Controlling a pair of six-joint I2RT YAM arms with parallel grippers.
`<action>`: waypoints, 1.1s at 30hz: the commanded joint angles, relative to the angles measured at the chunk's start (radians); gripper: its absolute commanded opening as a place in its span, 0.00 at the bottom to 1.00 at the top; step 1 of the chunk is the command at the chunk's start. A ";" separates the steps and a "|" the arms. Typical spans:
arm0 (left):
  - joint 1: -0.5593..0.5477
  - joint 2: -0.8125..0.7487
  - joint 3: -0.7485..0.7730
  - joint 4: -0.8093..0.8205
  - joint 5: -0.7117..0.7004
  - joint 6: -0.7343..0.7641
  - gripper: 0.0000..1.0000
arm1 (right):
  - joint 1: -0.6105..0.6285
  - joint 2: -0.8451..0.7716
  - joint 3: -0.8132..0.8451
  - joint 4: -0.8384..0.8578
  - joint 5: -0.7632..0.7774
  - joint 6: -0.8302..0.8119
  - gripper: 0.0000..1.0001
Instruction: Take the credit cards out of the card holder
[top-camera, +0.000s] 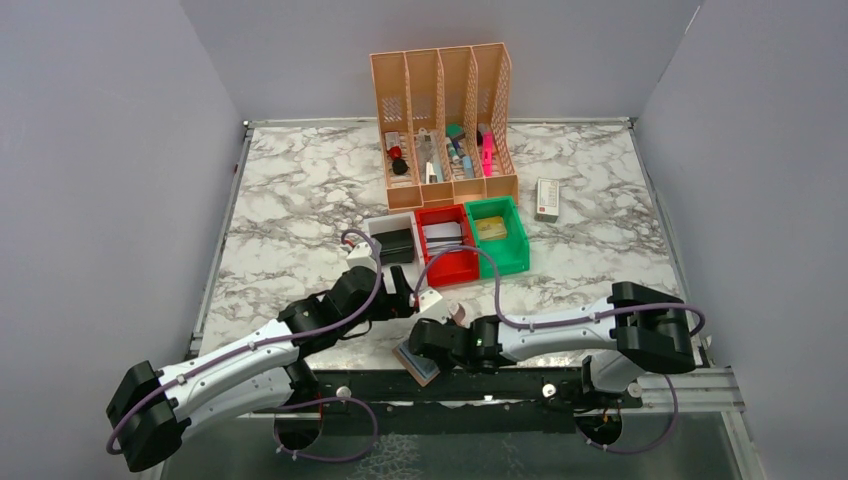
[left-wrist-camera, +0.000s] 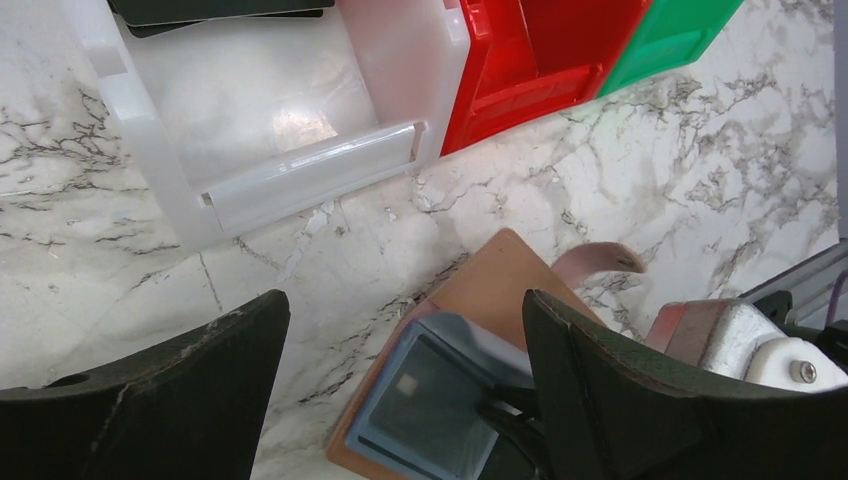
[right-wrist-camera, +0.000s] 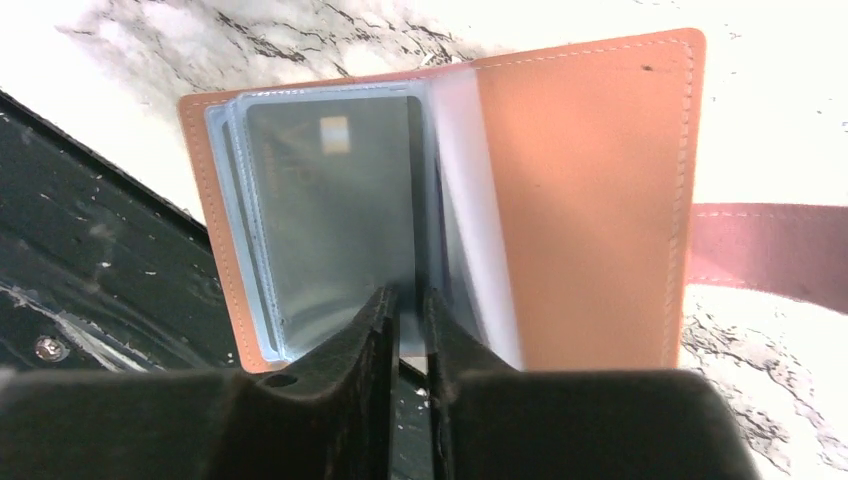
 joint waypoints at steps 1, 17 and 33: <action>-0.006 -0.003 -0.008 -0.008 -0.012 0.009 0.90 | 0.009 0.031 -0.059 -0.009 0.017 0.000 0.15; -0.006 -0.010 -0.008 -0.008 -0.008 0.003 0.90 | 0.007 -0.112 -0.122 0.149 -0.073 -0.035 0.26; -0.006 -0.126 -0.015 -0.154 -0.198 -0.101 0.90 | 0.075 0.012 -0.014 0.072 0.039 -0.083 0.75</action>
